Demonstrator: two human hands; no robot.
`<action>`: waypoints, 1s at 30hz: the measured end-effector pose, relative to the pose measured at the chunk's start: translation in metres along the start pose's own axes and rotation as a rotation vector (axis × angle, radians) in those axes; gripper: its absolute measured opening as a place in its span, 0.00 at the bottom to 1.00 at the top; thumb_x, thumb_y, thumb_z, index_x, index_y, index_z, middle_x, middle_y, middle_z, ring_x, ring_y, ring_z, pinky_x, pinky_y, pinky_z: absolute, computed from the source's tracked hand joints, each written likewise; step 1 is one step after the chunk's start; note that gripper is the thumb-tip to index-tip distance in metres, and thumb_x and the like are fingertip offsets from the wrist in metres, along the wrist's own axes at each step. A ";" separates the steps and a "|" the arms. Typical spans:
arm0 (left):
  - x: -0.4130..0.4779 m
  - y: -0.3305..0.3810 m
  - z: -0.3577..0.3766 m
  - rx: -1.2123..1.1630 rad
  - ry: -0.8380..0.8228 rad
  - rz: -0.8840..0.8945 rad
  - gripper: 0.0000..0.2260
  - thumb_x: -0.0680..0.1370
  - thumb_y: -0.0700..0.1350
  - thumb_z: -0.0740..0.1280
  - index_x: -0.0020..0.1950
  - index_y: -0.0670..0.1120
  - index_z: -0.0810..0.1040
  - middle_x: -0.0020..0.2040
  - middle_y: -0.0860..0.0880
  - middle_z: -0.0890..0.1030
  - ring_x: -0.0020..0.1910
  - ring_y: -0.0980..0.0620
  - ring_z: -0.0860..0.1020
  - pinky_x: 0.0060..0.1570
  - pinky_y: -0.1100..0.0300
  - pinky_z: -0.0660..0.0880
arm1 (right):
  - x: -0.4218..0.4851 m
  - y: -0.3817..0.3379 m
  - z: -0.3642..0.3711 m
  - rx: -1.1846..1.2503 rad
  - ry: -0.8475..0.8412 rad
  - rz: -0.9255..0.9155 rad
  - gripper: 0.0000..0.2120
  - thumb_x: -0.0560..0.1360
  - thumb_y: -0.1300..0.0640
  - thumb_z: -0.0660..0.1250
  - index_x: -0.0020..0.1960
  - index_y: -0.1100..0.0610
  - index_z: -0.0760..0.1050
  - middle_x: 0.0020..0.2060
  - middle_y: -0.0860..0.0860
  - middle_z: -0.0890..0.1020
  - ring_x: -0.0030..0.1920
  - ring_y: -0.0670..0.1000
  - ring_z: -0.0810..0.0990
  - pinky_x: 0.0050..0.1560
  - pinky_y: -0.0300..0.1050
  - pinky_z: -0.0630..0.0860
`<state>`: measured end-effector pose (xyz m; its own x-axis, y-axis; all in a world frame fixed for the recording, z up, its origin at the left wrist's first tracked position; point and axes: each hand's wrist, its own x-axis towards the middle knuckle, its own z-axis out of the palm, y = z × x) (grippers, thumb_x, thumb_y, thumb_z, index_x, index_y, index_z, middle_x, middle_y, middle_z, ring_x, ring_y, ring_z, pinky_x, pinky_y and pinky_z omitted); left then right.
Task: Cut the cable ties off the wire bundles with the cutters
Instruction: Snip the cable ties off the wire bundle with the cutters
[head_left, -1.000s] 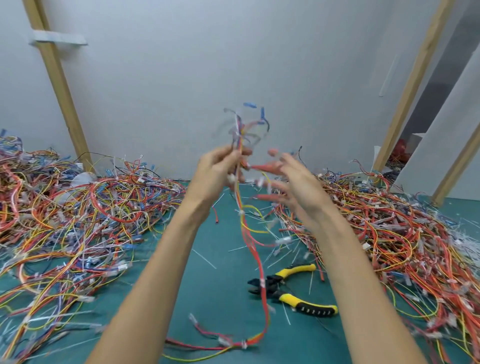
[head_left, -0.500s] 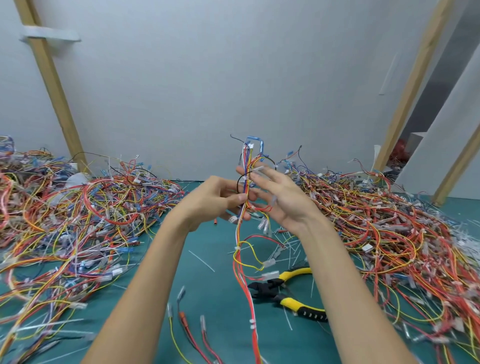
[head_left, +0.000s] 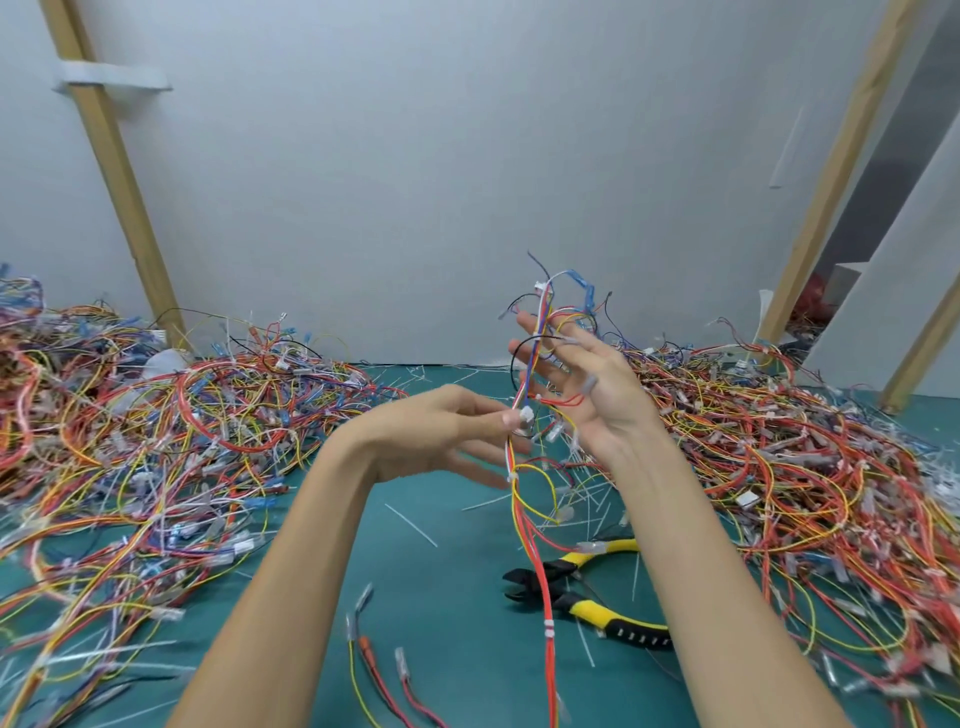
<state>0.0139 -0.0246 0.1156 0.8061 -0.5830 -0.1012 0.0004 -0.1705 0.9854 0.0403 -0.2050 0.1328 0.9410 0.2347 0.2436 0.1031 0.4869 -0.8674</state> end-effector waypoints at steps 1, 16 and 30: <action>-0.002 -0.003 0.001 0.011 -0.080 -0.044 0.22 0.79 0.51 0.64 0.69 0.39 0.72 0.63 0.40 0.80 0.60 0.43 0.80 0.53 0.49 0.80 | 0.001 -0.001 -0.002 0.031 0.004 -0.005 0.14 0.81 0.67 0.56 0.63 0.60 0.73 0.64 0.52 0.79 0.47 0.50 0.85 0.43 0.44 0.79; 0.016 -0.016 0.032 0.098 -0.935 -0.005 0.22 0.80 0.39 0.58 0.74 0.35 0.62 0.71 0.29 0.63 0.70 0.27 0.64 0.58 0.39 0.75 | 0.002 -0.019 -0.018 0.185 0.032 -0.005 0.20 0.81 0.64 0.53 0.72 0.59 0.67 0.58 0.52 0.77 0.51 0.49 0.84 0.42 0.43 0.77; 0.010 -0.016 0.022 0.201 -0.773 -0.130 0.09 0.78 0.32 0.63 0.57 0.35 0.78 0.48 0.49 0.84 0.47 0.49 0.84 0.53 0.53 0.80 | 0.000 -0.031 -0.033 0.276 0.008 0.082 0.20 0.82 0.56 0.56 0.73 0.59 0.68 0.60 0.57 0.80 0.47 0.51 0.84 0.38 0.43 0.82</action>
<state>0.0091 -0.0453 0.0962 0.1702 -0.9205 -0.3517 -0.1000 -0.3711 0.9232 0.0475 -0.2478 0.1450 0.9453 0.2767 0.1728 -0.0642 0.6772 -0.7330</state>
